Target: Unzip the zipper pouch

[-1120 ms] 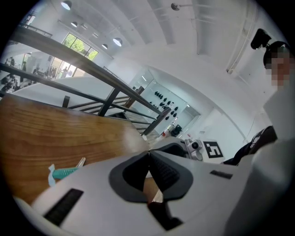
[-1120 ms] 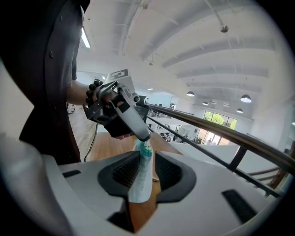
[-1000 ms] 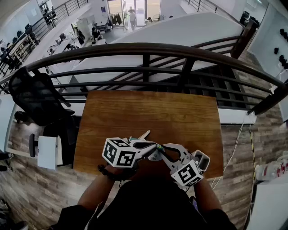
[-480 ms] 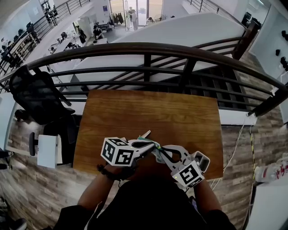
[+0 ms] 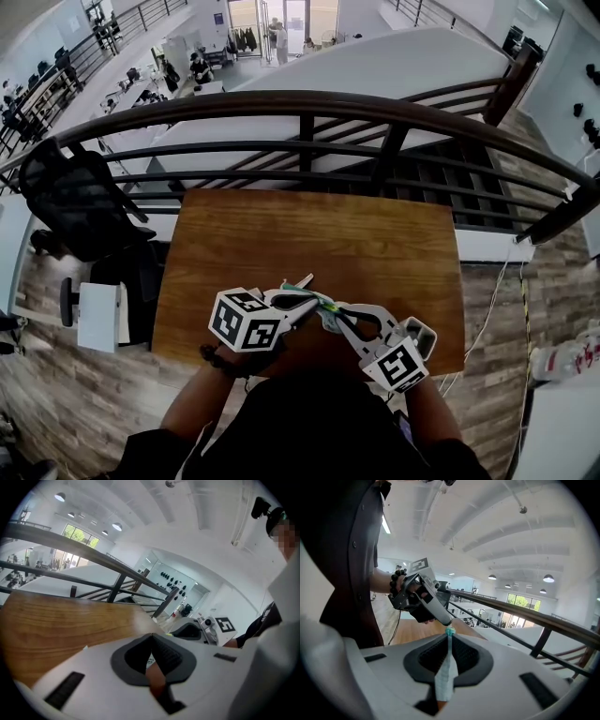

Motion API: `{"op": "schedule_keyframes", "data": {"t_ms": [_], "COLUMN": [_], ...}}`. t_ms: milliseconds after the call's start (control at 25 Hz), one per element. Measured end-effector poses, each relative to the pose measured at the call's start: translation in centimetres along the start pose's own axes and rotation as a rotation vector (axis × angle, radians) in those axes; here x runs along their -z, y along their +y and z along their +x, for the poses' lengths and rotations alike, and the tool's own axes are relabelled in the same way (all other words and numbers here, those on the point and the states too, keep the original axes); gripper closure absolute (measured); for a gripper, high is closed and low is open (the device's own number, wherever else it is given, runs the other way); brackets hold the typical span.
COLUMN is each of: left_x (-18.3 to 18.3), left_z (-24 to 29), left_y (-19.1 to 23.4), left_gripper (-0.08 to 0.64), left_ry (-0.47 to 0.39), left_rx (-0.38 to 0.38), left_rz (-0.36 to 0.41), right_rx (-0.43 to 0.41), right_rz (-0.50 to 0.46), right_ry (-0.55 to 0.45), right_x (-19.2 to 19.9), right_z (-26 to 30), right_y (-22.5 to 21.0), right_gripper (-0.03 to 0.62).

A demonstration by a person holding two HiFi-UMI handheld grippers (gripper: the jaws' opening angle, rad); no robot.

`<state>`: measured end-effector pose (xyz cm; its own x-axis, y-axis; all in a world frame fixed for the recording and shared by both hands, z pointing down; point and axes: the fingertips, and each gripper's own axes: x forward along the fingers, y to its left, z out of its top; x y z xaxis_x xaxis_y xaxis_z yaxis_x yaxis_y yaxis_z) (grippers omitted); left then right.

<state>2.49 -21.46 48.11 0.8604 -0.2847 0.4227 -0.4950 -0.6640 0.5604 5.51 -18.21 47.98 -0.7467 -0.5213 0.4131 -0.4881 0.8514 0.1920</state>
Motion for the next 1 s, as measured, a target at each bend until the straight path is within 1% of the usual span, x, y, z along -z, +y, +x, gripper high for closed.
{"op": "schedule_keyframes", "data": {"t_ms": [120, 240, 360, 480, 600, 760, 880, 1000], "left_x": [0.17, 0.04, -0.08, 0.07, -0.04, -0.26, -0.25, -0.19], "left_z": [-0.05, -0.21, -0.23, -0.19, -0.41, -0.68, -0.87, -0.95], "left_y": [0.09, 0.08, 0.31, 0.48, 0.44, 0.47, 0.83, 1.00], "left_gripper": [0.546, 0.546, 0.546, 0.546, 0.546, 0.546, 0.546, 0.546], "left_ry": [0.001, -0.009, -0.013, 0.002, -0.010, -0.035, -0.035, -0.028], "left_rx": [-0.005, -0.007, -0.033, -0.048, -0.041, -0.039, -0.065, -0.079], "left_rz": [-0.004, -0.011, 0.015, 0.036, 0.012, 0.001, 0.017, 0.029], "right_rx": [0.003, -0.004, -0.010, -0.003, 0.001, 0.015, 0.018, 0.022], "right_rz": [0.008, -0.006, -0.033, -0.021, -0.025, -0.002, -0.021, -0.012], "right_ry": [-0.009, -0.012, -0.007, -0.010, -0.012, -0.023, -0.026, -0.028], "right_x": [-0.14, -0.46, -0.54, -0.42, -0.59, -0.46, -0.39, -0.38], "right_z": [0.03, -0.20, -0.63, -0.59, -0.63, -0.89, -0.85, -0.92], "right_y": [0.18, 0.28, 0.23, 0.09, 0.07, -0.14, -0.42, -0.50], "right_gripper": [0.569, 0.571, 0.571, 0.571, 0.571, 0.572, 0.572, 0.572]}}
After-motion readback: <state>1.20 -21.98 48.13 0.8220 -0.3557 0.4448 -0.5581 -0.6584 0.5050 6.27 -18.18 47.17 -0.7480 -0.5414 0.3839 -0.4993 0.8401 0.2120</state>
